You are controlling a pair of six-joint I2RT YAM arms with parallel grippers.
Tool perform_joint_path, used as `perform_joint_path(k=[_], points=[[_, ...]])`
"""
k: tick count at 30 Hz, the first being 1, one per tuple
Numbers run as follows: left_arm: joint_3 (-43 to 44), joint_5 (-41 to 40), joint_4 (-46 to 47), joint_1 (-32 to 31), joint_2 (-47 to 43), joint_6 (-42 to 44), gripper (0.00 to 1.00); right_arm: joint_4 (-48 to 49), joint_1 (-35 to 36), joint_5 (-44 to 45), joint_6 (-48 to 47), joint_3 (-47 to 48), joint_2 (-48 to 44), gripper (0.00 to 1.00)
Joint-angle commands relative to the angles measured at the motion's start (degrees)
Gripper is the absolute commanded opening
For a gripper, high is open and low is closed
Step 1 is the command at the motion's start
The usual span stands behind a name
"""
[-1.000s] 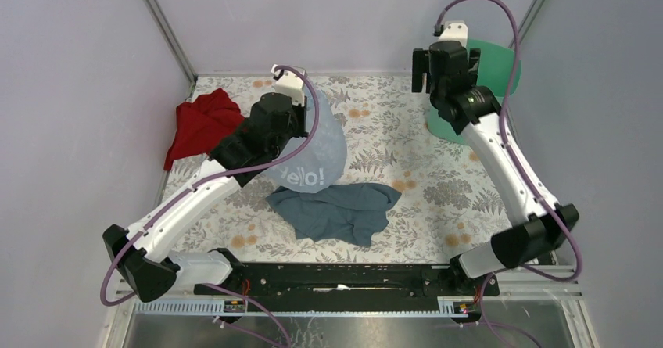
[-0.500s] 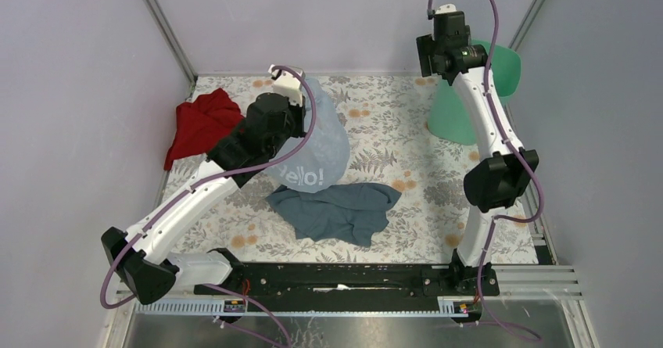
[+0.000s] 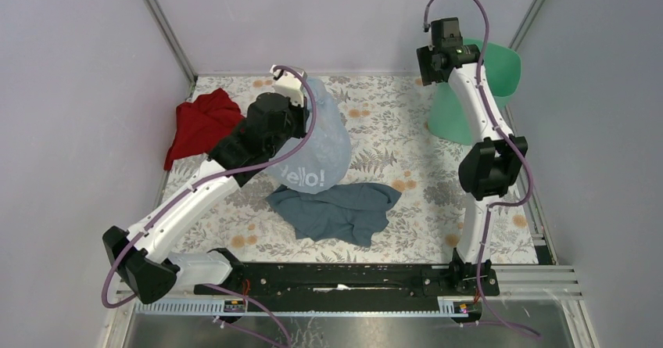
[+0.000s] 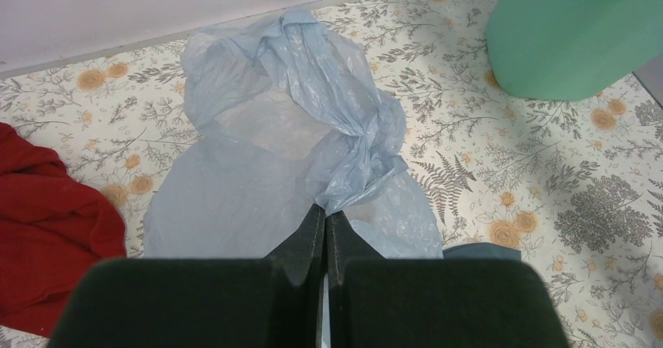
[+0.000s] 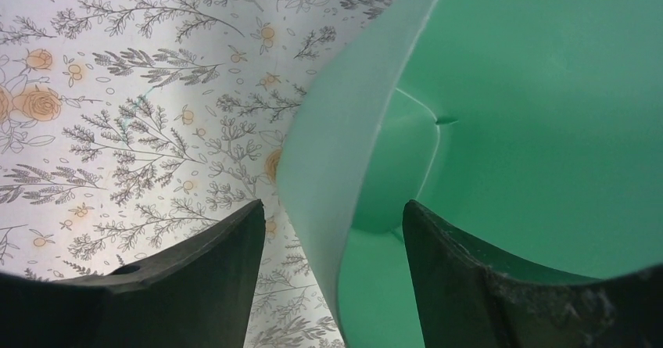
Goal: Put the trash bags into the trash bin
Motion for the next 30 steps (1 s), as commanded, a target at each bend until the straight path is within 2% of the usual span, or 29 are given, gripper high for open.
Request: perform_joint_path(k=[1, 3, 9, 10, 17, 21, 26, 30], points=[[0.9, 2.7, 2.7, 0.5, 1.6, -1.2, 0.00, -2.0, 0.1, -1.3, 1.3, 2.7, 2.8, 0.70], [1.2, 4.2, 2.5, 0.5, 2.5, -1.3, 0.00, -2.2, 0.1, -0.6, 1.5, 3.0, 3.6, 0.66], [1.0, 4.3, 1.8, 1.0, 3.8, -0.8, 0.00, -4.9, 0.1, -4.2, 4.1, 4.0, 3.1, 0.32], [0.7, 3.8, 2.0, 1.0, 3.5, -0.7, 0.00, -5.0, 0.0, -5.0, 4.7, 3.2, 2.5, 0.29], [-0.4, 3.5, 3.0, 1.0, 2.4, -0.2, 0.00, -8.6, 1.0, -12.2, 8.3, 0.2, -1.9, 0.19], [-0.5, 5.3, 3.0, 1.0, 2.1, -0.3, 0.00, -9.4, 3.4, -13.2, 9.4, -2.4, -5.2, 0.18], [-0.8, 6.1, 3.3, 1.0, 1.3, -0.4, 0.00, -9.9, 5.2, -14.0, 10.8, -5.3, -7.3, 0.00], [-0.7, 6.7, 3.3, 1.0, 1.4, -0.6, 0.00, -12.3, 8.2, -12.6, 10.8, -4.7, -8.1, 0.00]])
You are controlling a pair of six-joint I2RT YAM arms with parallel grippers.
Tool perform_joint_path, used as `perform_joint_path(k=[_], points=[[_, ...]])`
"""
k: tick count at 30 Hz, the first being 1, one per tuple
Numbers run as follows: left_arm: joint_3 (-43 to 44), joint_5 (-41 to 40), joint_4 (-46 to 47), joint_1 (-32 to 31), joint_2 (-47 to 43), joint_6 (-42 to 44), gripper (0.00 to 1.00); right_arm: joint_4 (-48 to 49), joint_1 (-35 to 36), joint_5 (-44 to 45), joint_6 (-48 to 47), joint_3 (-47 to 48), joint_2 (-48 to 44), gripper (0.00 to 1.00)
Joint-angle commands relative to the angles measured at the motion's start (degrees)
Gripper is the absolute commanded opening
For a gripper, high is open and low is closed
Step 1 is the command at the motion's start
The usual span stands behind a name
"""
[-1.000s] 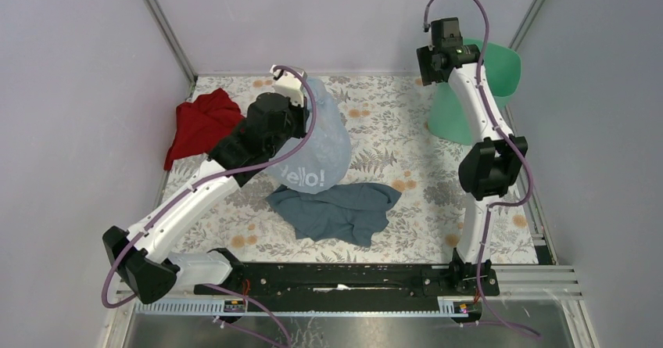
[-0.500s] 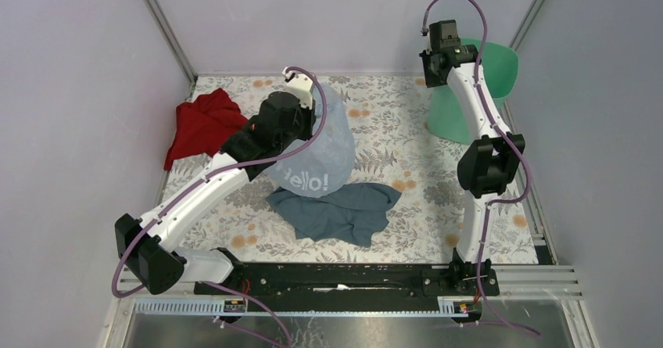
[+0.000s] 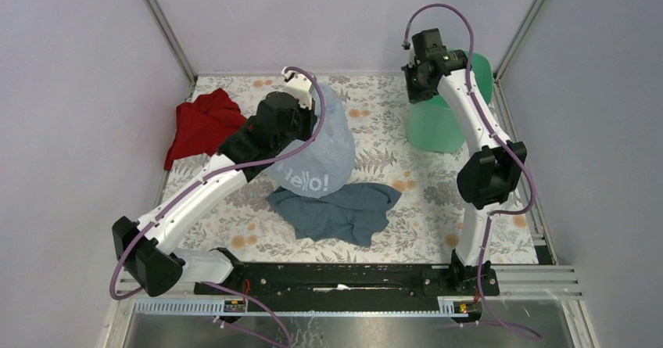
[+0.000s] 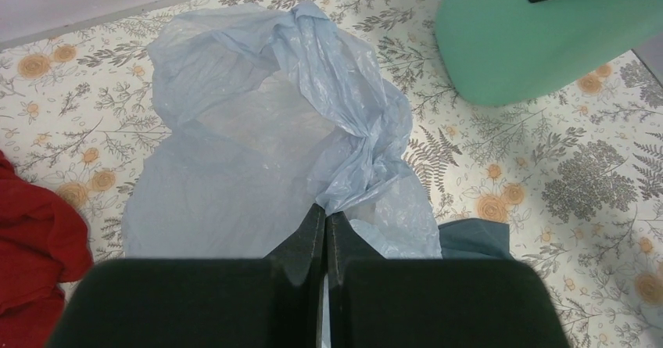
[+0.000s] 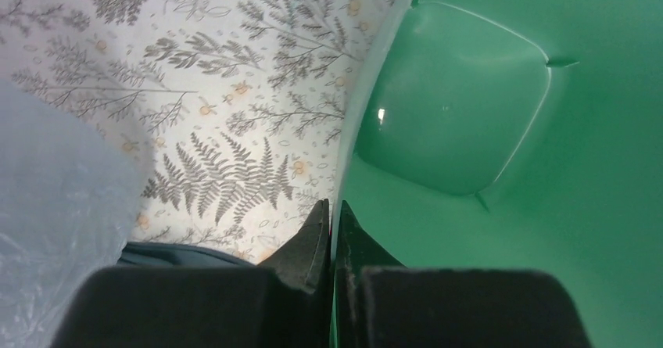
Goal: Put the trash bags into the trash bin
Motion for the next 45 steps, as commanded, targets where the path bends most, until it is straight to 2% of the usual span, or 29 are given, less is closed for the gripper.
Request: perform_joint_path(k=[1, 10, 15, 17, 25, 31, 38, 45], points=[[-0.4, 1.3, 3.3, 0.3, -2.1, 0.0, 0.00, -3.2, 3.8, 0.3, 1.5, 0.7, -4.5, 0.00], [-0.4, 1.0, 3.3, 0.2, -2.8, 0.2, 0.00, -5.7, 9.2, -4.6, 5.7, -1.3, -5.9, 0.00], [-0.7, 0.1, 3.5, 0.2, -3.5, 0.2, 0.00, -6.0, 10.3, -4.1, 6.1, -1.1, -5.9, 0.00], [-1.0, -0.5, 3.9, 0.2, -3.8, 0.0, 0.00, -5.5, 10.4, -3.0, 6.2, -1.2, -6.4, 0.06], [-2.5, -2.4, 6.6, 0.3, -5.4, -1.0, 0.00, -5.0, 10.4, -3.9, 6.4, 2.0, -7.9, 0.42], [-2.5, -4.6, 8.3, 0.3, -6.6, -1.8, 0.00, -4.7, 10.4, -4.7, 6.4, 4.4, -9.6, 0.63], [0.5, -7.3, 8.2, 0.3, -8.4, -2.9, 0.00, -1.0, 10.3, -7.7, 2.6, 0.1, -12.4, 0.78], [5.7, -7.0, 6.2, 0.3, -10.3, -3.7, 0.00, 1.0, 10.4, -2.5, -1.2, -6.5, -12.1, 0.78]])
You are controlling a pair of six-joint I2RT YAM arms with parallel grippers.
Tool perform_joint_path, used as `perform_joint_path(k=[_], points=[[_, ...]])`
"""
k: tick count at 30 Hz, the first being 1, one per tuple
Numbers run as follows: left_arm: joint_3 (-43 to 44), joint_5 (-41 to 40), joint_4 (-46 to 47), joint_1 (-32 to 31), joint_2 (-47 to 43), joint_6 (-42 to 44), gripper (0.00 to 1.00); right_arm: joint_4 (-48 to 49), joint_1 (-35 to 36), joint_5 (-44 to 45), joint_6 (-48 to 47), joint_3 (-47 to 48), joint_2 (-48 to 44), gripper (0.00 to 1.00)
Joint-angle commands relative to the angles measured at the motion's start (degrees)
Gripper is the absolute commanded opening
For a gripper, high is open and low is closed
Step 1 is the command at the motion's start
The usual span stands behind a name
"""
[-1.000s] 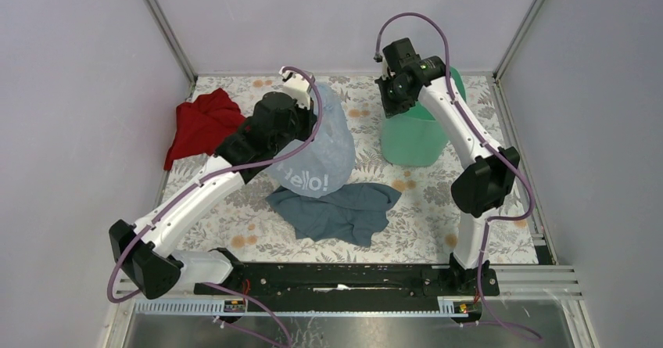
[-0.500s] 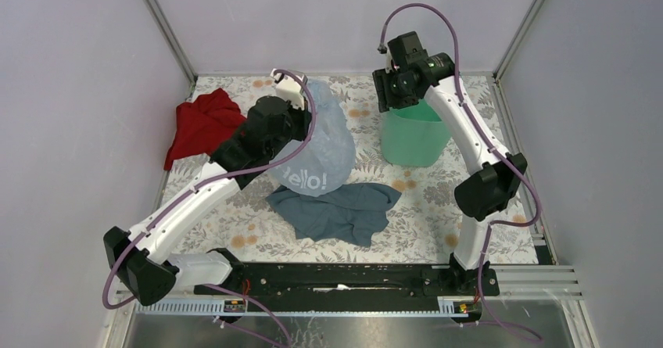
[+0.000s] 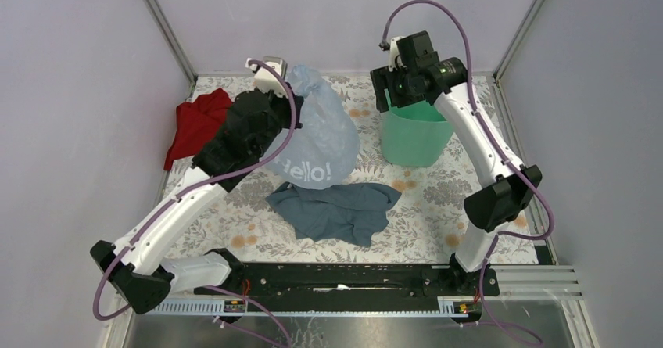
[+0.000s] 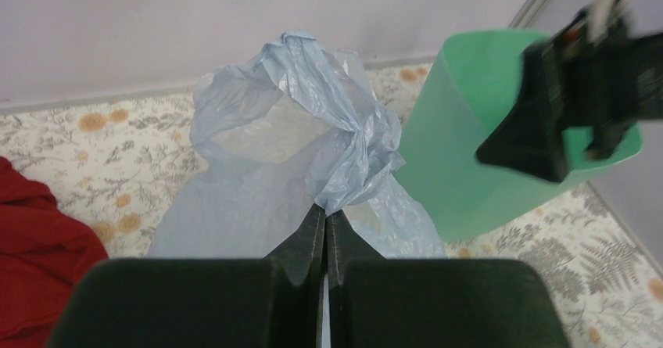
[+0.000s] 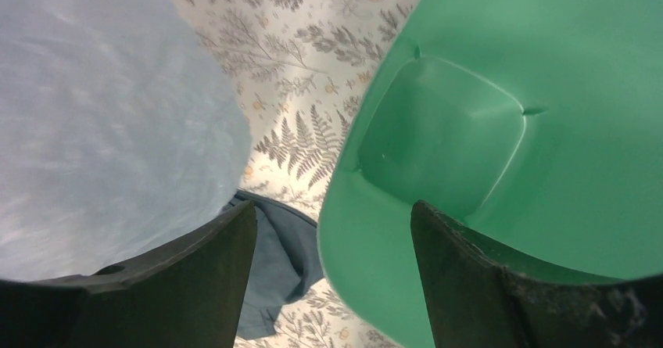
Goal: Put the trash bags into the trash bin
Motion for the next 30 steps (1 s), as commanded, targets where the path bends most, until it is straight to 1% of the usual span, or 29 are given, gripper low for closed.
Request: perform_joint_path(k=[1, 3, 6, 8, 9, 11, 12, 14, 15, 16, 19, 20, 21, 23, 24, 27, 30], points=[[5.4, -1.4, 2.1, 0.3, -3.3, -1.1, 0.00, 1.8, 0.3, 3.5, -3.0, -5.5, -1.2, 0.77], [6.8, -1.7, 2.7, 0.3, -3.7, -0.8, 0.00, 1.8, 0.2, 3.1, -2.2, -7.5, -1.7, 0.74], [8.2, -1.8, 4.1, 0.4, -4.3, -0.9, 0.00, 1.4, 0.7, 2.4, 1.9, -8.9, -2.1, 0.62], [8.7, -2.0, 5.7, 0.3, -4.8, -1.6, 0.00, 1.7, 1.9, 2.6, 5.4, -9.7, -2.0, 0.51], [8.8, -2.1, 6.7, 0.3, -5.0, -2.0, 0.00, 1.8, 3.0, 3.3, 6.7, -9.8, -1.8, 0.44], [8.9, -2.3, 9.1, 0.3, -5.5, -2.8, 0.00, 1.3, 5.5, 7.2, 10.2, -8.9, -0.9, 0.31], [9.0, -2.2, 10.2, 0.3, -5.6, -3.0, 0.00, 0.9, 6.6, 9.1, 12.2, -8.4, -0.6, 0.22], [10.0, -2.1, 11.7, 0.3, -5.3, -3.4, 0.00, 0.3, 7.9, 12.0, 15.4, -6.9, -0.1, 0.12], [10.7, -1.9, 12.0, 0.3, -5.0, -3.5, 0.00, 0.1, 8.1, 13.5, 16.9, -6.4, 0.0, 0.09], [11.2, -1.7, 12.4, 0.3, -4.8, -3.6, 0.00, 0.3, 8.1, 14.5, 18.0, -6.3, 0.0, 0.08], [11.3, -1.4, 15.2, 0.3, -4.5, -4.0, 0.00, 0.7, 8.1, 14.9, 19.7, -5.4, 0.6, 0.08], [10.9, -1.8, 16.3, 0.3, -4.5, -4.2, 0.00, 0.9, 8.0, 14.1, 19.9, -4.9, 0.9, 0.10], [10.1, -2.4, 18.2, 0.4, -4.4, -4.5, 0.00, 0.7, 8.1, 13.0, 19.9, -4.0, 1.3, 0.17], [9.8, -3.0, 20.7, 0.3, -3.7, -5.4, 0.00, -0.8, 8.0, 11.4, 19.5, -0.9, 1.9, 0.34], [9.9, -2.5, 21.7, 0.3, -3.1, -5.5, 0.00, -1.6, 8.0, 11.4, 19.0, 0.7, 1.8, 0.45], [11.3, 2.9, 24.4, 0.3, -0.5, -3.1, 0.00, -3.3, 8.0, 10.1, 16.1, 4.8, 0.0, 0.66], [14.2, 6.5, 23.4, 0.3, 2.6, -0.3, 0.00, -1.0, 8.0, 8.5, 13.0, 3.2, -4.0, 0.85]])
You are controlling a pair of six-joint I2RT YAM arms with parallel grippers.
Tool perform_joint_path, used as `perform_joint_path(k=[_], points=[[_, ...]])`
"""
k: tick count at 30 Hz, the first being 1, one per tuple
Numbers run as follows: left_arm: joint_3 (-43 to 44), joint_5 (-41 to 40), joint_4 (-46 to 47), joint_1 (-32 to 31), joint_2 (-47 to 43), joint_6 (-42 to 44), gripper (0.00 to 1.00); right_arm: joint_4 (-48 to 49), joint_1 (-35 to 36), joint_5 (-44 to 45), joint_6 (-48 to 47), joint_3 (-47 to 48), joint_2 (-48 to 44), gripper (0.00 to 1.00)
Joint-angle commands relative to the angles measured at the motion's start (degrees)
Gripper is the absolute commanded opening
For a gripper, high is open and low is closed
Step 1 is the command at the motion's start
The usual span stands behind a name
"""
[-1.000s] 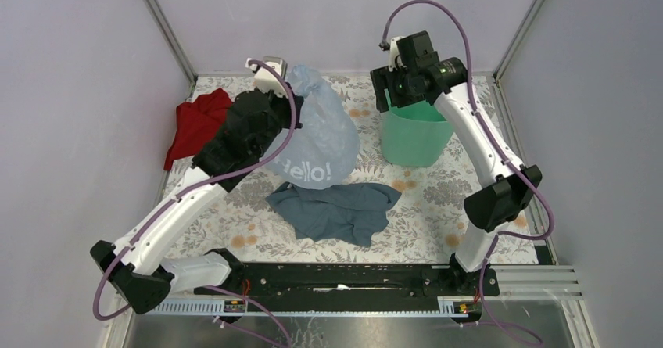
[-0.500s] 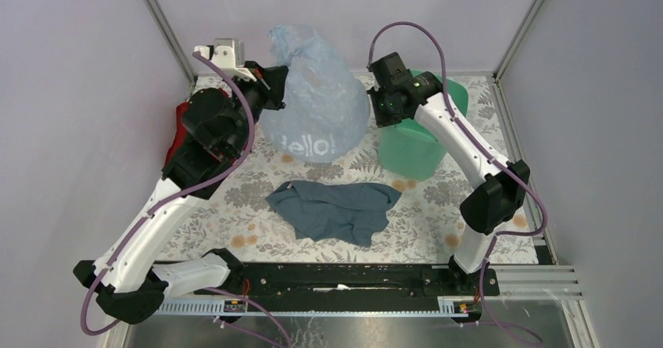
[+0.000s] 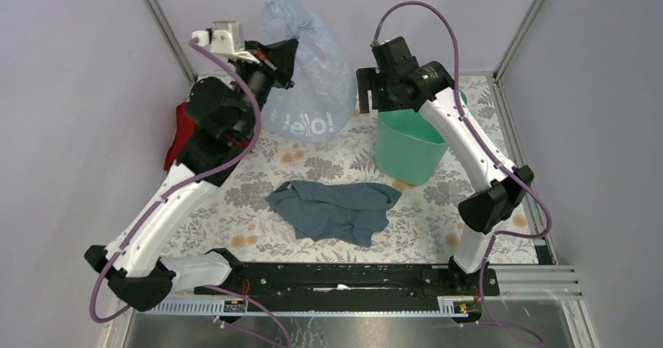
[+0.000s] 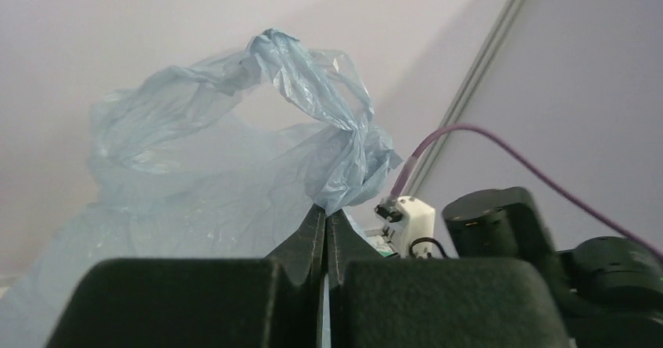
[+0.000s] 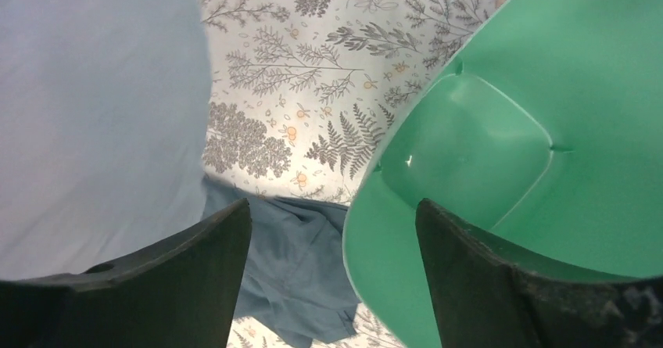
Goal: Put the trash bags into the trash bin
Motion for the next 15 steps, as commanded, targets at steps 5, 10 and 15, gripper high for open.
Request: perform_joint_path(k=[5, 10, 15], points=[[9.3, 7.9, -0.5, 0.0, 5.7, 3.2, 0.00, 0.9, -0.1, -4.4, -7.1, 2.6, -10.0, 1.00], [10.3, 15.9, -2.8, 0.1, 5.4, 1.4, 0.00, 5.1, 0.0, -7.5, -11.4, -2.5, -18.6, 1.00], [11.6, 31.2, -2.8, 0.0, 4.3, -0.8, 0.00, 17.7, 0.0, -19.4, -12.9, -16.2, -35.5, 1.00]])
